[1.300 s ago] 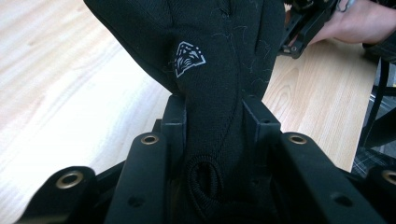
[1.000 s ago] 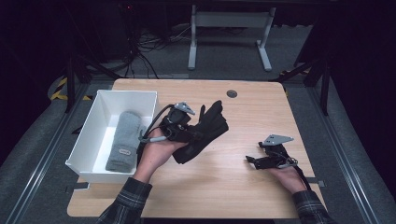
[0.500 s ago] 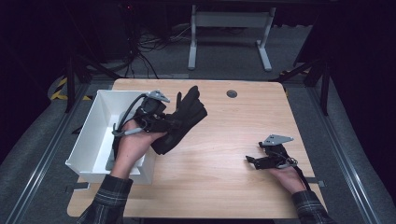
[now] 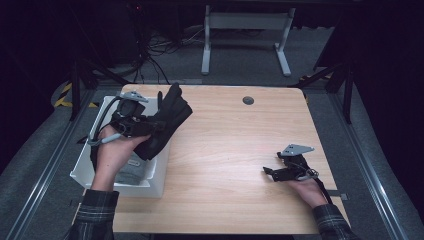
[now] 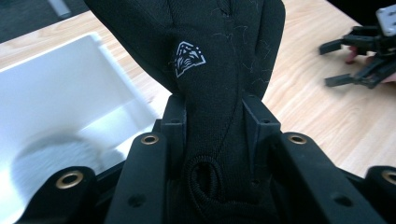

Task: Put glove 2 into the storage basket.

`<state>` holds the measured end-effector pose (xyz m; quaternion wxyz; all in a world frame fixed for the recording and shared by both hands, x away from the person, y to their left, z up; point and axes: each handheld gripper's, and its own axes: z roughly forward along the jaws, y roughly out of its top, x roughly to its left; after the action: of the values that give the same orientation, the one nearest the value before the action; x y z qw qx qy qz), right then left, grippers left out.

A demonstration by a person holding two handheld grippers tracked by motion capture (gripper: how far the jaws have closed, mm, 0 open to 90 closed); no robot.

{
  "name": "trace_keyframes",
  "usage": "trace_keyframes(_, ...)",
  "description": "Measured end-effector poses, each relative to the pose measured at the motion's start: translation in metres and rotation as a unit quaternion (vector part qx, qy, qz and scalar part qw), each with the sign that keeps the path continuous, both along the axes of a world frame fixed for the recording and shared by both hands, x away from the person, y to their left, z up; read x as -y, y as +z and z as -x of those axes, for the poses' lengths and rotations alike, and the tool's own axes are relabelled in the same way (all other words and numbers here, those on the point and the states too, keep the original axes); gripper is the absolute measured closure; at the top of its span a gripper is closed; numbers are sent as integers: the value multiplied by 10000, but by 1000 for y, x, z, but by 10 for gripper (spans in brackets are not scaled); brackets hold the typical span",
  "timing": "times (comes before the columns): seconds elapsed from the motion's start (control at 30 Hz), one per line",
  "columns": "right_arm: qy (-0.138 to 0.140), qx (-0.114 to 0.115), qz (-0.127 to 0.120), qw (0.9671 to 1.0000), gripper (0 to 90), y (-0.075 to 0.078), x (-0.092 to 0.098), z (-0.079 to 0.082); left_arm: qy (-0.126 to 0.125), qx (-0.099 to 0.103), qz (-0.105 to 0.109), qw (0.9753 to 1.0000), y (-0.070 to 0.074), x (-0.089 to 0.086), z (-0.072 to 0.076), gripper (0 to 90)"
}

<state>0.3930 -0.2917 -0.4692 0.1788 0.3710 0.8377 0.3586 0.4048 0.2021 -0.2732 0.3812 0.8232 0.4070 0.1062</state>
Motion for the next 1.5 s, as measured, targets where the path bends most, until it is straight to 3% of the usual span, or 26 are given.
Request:
trace_keyframes(0.3,-3,0,0,10000,153,0,0,0,454,-57,-29,9989,-5,-34,0,675)
trace_keyframes(0.53,-18,0,-1,10000,153,0,0,0,845,-211,-248,9959,-23,-54,0,675)
trace_keyframes(0.87,-21,10,10,10000,153,0,0,0,1105,-517,-530,9911,-61,-61,-13,674)
trace_keyframes(1.0,-15,11,1,10000,153,0,0,0,1130,-641,-520,9902,-75,-59,-19,671)
trace_keyframes(1.2,-14,13,2,10000,153,0,0,0,1156,-859,-655,9874,-98,-57,-30,661)
trace_keyframes(1.33,-15,13,1,10000,153,0,0,0,1210,-902,-781,9855,-108,-58,-32,643)
trace_keyframes(1.4,-14,13,1,10000,153,0,0,0,1258,-879,-784,9850,-108,-60,-32,616)
trace_keyframes(1.5,-14,13,3,10000,153,0,0,0,1339,-845,-734,9847,-107,-62,-32,491)
